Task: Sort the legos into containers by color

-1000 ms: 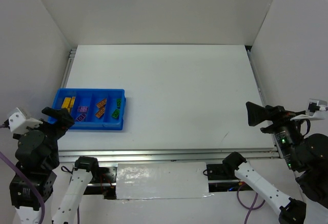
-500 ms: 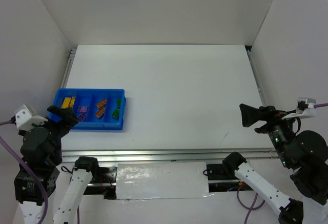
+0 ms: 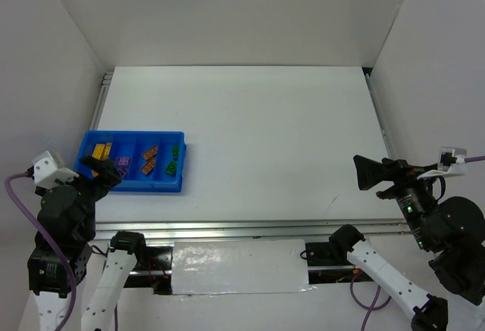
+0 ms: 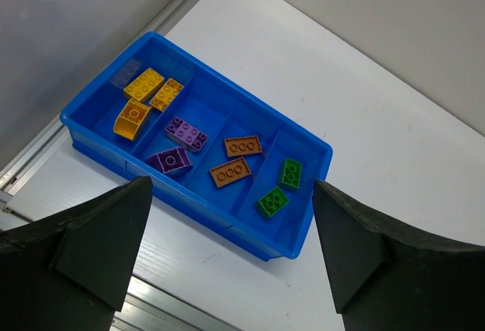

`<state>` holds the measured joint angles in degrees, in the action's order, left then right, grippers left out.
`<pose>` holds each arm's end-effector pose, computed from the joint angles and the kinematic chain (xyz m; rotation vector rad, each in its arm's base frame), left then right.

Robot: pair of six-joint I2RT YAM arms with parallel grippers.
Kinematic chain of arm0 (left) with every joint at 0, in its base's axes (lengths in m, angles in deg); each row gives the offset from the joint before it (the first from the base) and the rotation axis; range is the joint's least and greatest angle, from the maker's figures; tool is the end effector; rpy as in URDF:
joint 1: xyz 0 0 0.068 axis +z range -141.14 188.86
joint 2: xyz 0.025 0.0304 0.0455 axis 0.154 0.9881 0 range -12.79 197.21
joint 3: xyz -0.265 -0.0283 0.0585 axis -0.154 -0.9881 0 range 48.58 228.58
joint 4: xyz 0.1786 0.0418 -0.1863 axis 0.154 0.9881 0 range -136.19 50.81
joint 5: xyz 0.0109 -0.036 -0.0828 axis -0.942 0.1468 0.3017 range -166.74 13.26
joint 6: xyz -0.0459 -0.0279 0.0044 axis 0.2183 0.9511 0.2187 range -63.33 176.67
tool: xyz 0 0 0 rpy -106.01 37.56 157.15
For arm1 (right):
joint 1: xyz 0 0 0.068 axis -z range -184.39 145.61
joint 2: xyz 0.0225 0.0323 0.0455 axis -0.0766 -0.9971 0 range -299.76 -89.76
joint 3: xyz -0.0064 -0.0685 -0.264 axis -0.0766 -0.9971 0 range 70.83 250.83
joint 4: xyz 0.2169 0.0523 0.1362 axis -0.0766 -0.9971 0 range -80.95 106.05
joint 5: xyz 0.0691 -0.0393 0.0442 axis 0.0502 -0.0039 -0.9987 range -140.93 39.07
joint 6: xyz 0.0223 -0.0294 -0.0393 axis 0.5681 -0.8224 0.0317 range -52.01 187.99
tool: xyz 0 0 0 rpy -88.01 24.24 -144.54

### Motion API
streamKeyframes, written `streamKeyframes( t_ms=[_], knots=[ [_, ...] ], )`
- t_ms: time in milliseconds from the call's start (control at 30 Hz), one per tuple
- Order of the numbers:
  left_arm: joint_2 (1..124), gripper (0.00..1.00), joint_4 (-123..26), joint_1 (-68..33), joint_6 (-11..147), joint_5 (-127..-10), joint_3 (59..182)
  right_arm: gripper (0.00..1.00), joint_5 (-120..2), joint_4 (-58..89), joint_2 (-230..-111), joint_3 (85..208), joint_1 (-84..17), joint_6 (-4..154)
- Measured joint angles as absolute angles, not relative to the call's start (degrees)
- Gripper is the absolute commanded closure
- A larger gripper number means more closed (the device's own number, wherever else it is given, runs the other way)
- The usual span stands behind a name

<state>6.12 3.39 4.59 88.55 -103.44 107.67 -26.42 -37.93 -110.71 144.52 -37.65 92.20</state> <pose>0.0242 0.0143 0.3858 -0.7309 1.5544 -0.0632 -0.0083 -0.0230 0.4369 0.2093 1.5941 0.4404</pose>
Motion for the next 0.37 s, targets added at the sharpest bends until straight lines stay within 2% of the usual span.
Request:
streamKeyframes(
  t_ms=[367],
  knots=[
    [6.06,0.0,3.09,4.59,88.2,-103.22,106.42,0.0,-26.79,-37.91,-110.71,144.52,-37.63,92.37]
  ],
)
